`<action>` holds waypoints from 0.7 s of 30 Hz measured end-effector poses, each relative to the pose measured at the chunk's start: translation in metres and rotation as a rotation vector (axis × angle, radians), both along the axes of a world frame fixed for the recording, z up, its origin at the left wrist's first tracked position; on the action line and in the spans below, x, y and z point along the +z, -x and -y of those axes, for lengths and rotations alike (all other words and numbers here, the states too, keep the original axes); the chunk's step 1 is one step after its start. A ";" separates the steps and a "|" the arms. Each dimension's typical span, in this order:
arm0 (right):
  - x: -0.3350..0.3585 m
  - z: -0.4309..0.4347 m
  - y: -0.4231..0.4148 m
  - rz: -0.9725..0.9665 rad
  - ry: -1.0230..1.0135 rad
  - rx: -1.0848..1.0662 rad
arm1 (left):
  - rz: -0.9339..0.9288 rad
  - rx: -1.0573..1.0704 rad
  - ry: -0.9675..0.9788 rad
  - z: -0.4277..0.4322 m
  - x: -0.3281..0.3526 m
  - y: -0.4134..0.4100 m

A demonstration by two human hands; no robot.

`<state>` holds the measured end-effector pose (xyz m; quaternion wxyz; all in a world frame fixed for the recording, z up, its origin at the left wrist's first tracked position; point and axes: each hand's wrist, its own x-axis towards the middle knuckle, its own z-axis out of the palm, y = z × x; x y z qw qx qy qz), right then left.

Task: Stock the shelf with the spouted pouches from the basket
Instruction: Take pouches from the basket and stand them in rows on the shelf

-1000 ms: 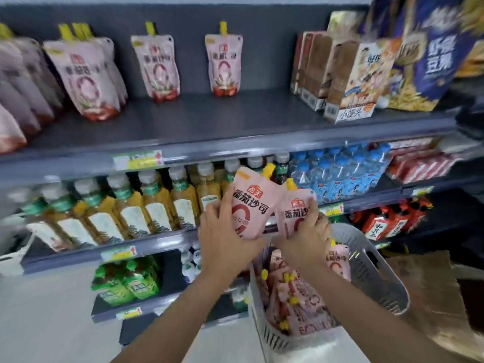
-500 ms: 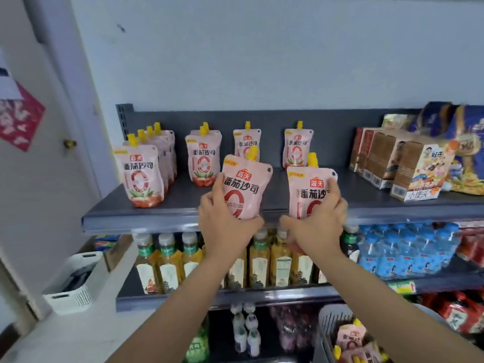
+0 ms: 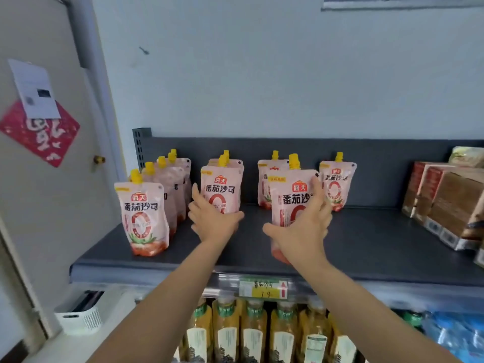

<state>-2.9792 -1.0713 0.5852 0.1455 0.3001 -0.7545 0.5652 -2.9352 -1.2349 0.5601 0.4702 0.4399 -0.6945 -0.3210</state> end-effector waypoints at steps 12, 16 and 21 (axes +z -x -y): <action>-0.034 0.055 0.015 0.050 -0.005 0.092 | 0.150 -0.218 -0.053 0.035 -0.019 -0.006; -0.035 0.066 0.004 0.034 0.018 0.043 | 0.099 -0.447 -0.087 0.045 -0.023 -0.021; -0.036 0.083 -0.019 0.052 0.062 -0.013 | 0.124 -0.457 0.009 0.047 -0.021 -0.031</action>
